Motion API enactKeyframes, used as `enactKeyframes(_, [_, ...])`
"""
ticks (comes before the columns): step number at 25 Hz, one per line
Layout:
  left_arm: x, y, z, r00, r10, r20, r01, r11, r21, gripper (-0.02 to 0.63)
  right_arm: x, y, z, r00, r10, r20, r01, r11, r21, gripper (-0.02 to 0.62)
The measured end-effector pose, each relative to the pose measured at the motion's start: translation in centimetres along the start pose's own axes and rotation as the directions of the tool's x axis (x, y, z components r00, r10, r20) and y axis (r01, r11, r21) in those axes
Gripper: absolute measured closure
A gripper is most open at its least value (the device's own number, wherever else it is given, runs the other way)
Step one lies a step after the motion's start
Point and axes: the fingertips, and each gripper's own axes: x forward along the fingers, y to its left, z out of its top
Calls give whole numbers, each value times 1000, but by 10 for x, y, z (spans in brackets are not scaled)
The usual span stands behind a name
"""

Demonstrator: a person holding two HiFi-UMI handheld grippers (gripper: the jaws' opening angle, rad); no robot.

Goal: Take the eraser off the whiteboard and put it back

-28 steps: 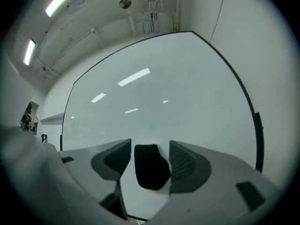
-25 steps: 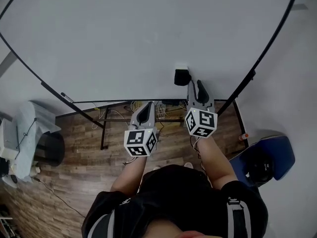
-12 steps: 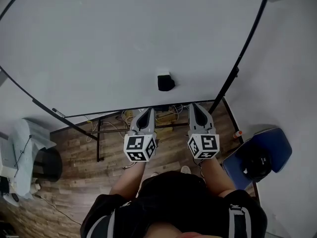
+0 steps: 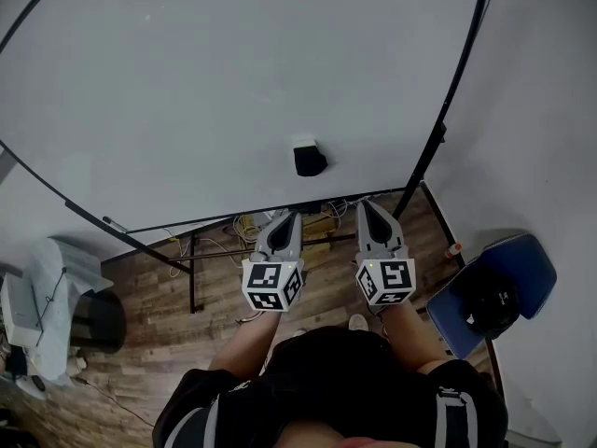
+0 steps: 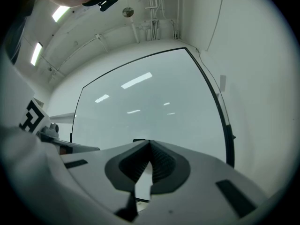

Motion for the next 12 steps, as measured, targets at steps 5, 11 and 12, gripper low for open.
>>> enactKeyframes(5, [1,0,-2,1000,-18,-13,18,1000,8,597,4,-1,-2,1000,-15,-4,15,1000,3,590])
enactKeyframes(11, [0,3,2,1000,-24,-11,25,1000,14,597,9,-1,-1,999,-35,-7,35,999,15,589])
enactKeyframes(12, [1,3,1,1000,-25,-12,25,1000,13,597,10,-1,-2,999,-38,-10,38,999,16,590])
